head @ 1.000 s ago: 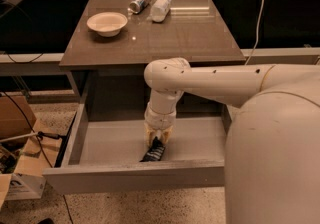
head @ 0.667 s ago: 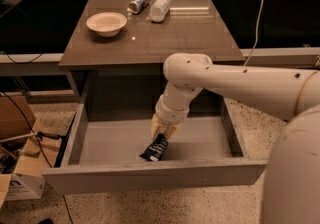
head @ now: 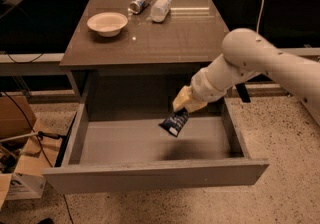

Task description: Pick rxbar blueberry from top drawer and place on counter

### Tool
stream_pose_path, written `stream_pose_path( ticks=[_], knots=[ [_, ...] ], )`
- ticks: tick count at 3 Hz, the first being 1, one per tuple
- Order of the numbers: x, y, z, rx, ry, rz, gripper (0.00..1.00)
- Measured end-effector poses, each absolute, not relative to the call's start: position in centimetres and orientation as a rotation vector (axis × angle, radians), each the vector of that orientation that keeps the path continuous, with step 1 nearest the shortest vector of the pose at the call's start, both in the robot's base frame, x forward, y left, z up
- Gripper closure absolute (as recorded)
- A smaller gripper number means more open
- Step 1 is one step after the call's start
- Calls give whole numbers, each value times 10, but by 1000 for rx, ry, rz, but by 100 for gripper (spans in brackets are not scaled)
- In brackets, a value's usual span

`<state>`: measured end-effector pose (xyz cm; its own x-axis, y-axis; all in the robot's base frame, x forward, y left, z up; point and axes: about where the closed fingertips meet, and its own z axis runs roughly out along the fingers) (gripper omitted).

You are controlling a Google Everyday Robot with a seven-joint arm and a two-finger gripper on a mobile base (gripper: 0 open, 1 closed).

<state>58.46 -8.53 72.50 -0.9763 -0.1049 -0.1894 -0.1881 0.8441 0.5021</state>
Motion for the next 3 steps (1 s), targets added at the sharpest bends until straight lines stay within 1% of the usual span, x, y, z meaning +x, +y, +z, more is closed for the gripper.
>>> stream_pose_path(
  ticks=[1,3],
  knots=[
    [627,-117,778,-208,2718,781,100],
    [718,-151,863,-172,2523,744,100]
  ],
)
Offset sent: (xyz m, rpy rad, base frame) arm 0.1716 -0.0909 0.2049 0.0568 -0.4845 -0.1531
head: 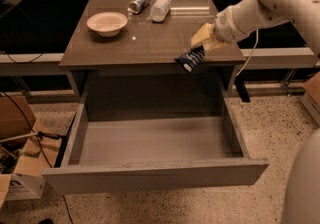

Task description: Pick rxbar blueberry from top drawer and place on counter

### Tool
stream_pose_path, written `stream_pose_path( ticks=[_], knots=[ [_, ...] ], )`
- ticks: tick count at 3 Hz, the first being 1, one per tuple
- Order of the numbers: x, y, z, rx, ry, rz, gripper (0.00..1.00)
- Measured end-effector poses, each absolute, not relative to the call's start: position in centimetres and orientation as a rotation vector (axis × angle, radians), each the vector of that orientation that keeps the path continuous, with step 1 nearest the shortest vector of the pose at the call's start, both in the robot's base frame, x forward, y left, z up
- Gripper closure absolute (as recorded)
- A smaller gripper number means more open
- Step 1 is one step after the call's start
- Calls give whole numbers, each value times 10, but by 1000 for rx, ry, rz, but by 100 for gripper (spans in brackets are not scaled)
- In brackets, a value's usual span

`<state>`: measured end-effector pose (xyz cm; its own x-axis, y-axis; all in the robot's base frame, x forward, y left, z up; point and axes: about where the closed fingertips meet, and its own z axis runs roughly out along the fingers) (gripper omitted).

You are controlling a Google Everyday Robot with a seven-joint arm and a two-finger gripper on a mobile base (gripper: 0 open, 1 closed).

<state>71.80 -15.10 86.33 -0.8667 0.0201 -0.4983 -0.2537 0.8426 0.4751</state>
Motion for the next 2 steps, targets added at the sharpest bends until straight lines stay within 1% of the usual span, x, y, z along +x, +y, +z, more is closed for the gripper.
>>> stream_pose_path(
  ticks=[1,2],
  knots=[
    [760,-142,906,-153,2416,775,86],
    [767,-146,938,-157,2351,770,63]
  ],
)
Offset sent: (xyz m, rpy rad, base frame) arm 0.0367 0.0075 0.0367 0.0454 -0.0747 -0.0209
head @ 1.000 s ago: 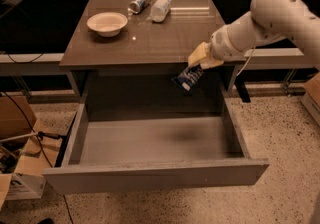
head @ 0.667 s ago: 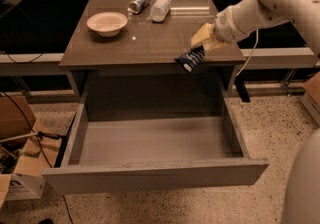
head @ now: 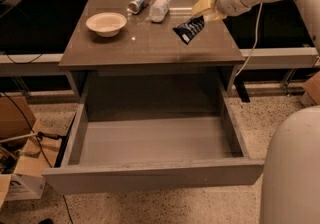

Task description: Pick rxbar blueberry from top drawer and place on counter

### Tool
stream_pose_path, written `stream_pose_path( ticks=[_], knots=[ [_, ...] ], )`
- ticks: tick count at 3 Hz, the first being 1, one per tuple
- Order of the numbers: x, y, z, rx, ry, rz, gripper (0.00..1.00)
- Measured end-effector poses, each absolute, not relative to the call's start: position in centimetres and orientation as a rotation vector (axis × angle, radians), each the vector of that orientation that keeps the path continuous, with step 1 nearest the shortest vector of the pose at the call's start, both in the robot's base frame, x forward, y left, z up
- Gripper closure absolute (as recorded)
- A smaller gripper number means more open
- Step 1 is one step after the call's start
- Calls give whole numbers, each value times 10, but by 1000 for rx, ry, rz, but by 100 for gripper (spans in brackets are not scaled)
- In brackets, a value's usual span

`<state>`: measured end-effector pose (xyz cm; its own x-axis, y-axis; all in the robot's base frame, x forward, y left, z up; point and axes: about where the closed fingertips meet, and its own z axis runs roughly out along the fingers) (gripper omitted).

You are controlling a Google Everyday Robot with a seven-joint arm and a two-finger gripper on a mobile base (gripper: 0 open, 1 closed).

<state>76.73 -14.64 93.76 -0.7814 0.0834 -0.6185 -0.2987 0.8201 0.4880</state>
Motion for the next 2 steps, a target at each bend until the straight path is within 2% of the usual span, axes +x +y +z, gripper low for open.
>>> stream_pose_path(
  ticks=[2],
  knots=[
    [769,-141,932,-163,2359,778,16]
  ],
)
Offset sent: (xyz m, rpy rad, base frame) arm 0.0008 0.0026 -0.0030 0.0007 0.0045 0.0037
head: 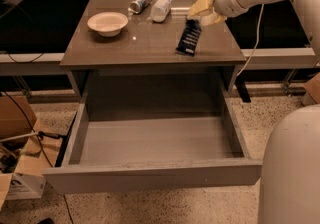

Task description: Pick rxbar blueberry from top drawer and place on counter

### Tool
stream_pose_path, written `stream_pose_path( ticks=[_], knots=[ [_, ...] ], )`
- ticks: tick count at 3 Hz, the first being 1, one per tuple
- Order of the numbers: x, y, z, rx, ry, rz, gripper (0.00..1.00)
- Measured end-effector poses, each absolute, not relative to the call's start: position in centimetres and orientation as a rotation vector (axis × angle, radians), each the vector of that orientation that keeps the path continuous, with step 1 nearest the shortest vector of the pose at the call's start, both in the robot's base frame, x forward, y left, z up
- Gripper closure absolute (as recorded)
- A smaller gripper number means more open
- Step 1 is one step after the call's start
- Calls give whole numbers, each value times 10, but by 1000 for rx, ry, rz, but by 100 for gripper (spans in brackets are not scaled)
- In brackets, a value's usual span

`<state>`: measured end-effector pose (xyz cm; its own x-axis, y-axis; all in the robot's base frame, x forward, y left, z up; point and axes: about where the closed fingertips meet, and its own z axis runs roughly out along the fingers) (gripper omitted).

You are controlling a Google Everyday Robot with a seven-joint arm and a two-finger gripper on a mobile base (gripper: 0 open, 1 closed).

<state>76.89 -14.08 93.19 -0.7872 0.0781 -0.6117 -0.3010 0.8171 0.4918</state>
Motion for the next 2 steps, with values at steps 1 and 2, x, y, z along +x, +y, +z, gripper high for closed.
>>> stream_pose_path(
  ticks=[1,2],
  knots=[
    [770,-138,929,-166,2363,782,0],
    [770,-138,929,-166,2363,782,0]
  ],
)
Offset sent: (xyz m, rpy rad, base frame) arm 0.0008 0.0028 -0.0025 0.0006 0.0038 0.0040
